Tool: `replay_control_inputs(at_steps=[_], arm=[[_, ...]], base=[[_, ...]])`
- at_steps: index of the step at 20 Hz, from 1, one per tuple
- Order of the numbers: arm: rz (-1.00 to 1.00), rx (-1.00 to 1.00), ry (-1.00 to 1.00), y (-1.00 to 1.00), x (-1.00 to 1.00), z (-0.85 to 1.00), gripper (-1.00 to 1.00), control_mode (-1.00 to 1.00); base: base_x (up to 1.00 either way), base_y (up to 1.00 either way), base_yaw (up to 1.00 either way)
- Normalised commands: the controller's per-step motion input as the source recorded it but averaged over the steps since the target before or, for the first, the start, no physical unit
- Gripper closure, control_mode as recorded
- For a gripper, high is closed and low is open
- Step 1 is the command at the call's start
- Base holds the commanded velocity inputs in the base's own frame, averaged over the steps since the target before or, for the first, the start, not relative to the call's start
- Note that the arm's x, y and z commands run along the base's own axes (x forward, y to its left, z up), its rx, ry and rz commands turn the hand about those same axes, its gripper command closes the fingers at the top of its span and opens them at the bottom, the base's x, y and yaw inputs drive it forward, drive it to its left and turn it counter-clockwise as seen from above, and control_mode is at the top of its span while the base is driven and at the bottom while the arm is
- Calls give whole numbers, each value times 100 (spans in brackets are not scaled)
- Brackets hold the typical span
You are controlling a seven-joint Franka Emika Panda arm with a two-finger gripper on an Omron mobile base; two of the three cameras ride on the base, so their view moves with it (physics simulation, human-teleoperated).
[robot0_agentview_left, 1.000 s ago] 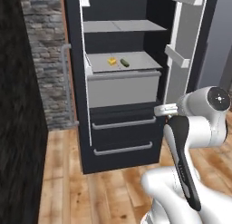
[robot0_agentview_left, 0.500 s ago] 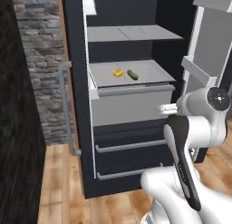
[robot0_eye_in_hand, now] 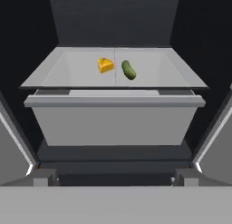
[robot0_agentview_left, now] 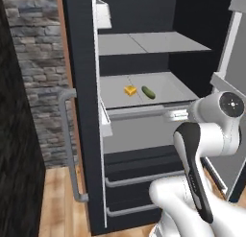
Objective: Take the cheese, chicken drumstick, and cucumber from the fridge and place them on the plate on the dining counter to create an appetizer plate.
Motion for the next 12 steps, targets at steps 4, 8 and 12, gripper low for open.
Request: replay_control_inputs(at_steps=[4,8,12], arm=[[0,0,0,0,0,0,-100,100],[0,0,0,0,0,0,-100,100],[0,0,0,0,0,0,-100,100]], base=[[78,-9,-3],[67,-8,-2],[32,-3,-1]])
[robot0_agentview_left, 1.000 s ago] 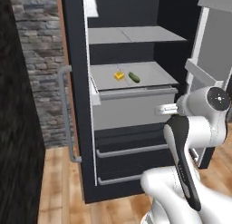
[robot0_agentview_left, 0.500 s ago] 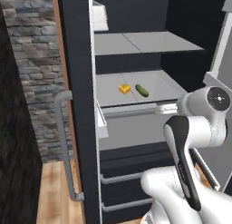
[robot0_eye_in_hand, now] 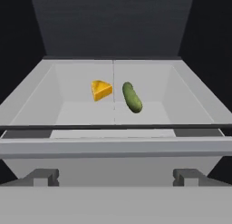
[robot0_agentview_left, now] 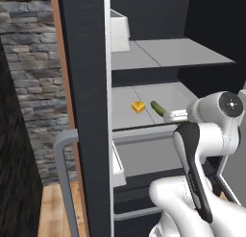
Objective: Take the cheese, chicken drumstick, and cucumber from the fridge and place them on the plate on the dining counter to create an appetizer plate.
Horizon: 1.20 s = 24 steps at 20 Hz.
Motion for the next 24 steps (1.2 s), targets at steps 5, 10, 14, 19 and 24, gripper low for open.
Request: replay_control_inputs(at_steps=[5,10,14,19,24], arm=[[0,0,0,0,0,0,-100,100],[0,0,-2,-8,25,-2,-100,-100],[-2,0,-1,-27,49,-6,-100,-100],[-3,0,8,-32,61,-19,-100,-100],[-1,-4,12,-11,72,-33,-100,-100]], base=[[26,0,0],[16,0,0],[0,0,0],[0,0,0],[0,0,0]])
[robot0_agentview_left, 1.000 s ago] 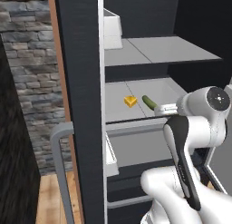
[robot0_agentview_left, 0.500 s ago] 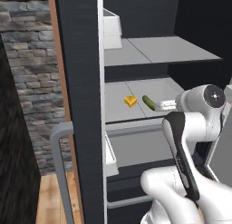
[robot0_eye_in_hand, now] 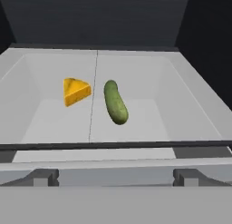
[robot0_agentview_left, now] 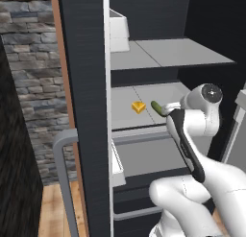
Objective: Take the cheese, chicken drumstick, and cucumber from the fridge and place them on the plate on the dining counter to create an appetizer plate.
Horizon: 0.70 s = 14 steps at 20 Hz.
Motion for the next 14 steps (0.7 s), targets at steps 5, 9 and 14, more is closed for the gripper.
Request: replay_control_inputs(at_steps=[5,9,14], arm=[[4,0,1,0,52,-44,-100,-100],[10,0,-6,0,39,-49,-100,-100],[9,0,-3,0,52,-27,-100,-100]], base=[[0,0,0],[0,0,0],[0,0,0]])
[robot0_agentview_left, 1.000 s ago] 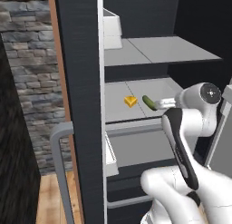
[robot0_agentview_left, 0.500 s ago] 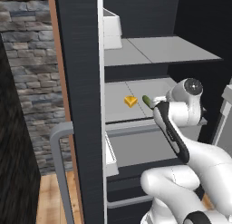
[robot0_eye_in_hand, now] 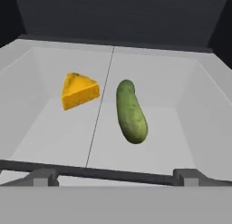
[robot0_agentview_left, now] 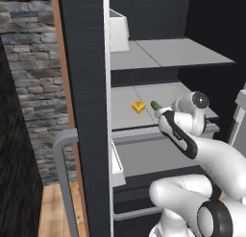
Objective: Take the cheese, chicken drumstick, and cucumber from the fridge and place them on the plate on the dining counter to create an appetizer plate.
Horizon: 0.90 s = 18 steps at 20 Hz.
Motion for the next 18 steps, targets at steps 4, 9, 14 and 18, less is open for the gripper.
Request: replay_control_inputs(at_steps=[4,9,14,18], arm=[[0,0,3,0,60,0,-100,-100],[0,0,8,-13,50,0,-100,-100],[0,0,8,-24,37,0,-100,-100],[0,0,5,-10,29,-13,-100,-100]], base=[[0,0,0],[0,0,0],[0,0,0],[0,0,0]])
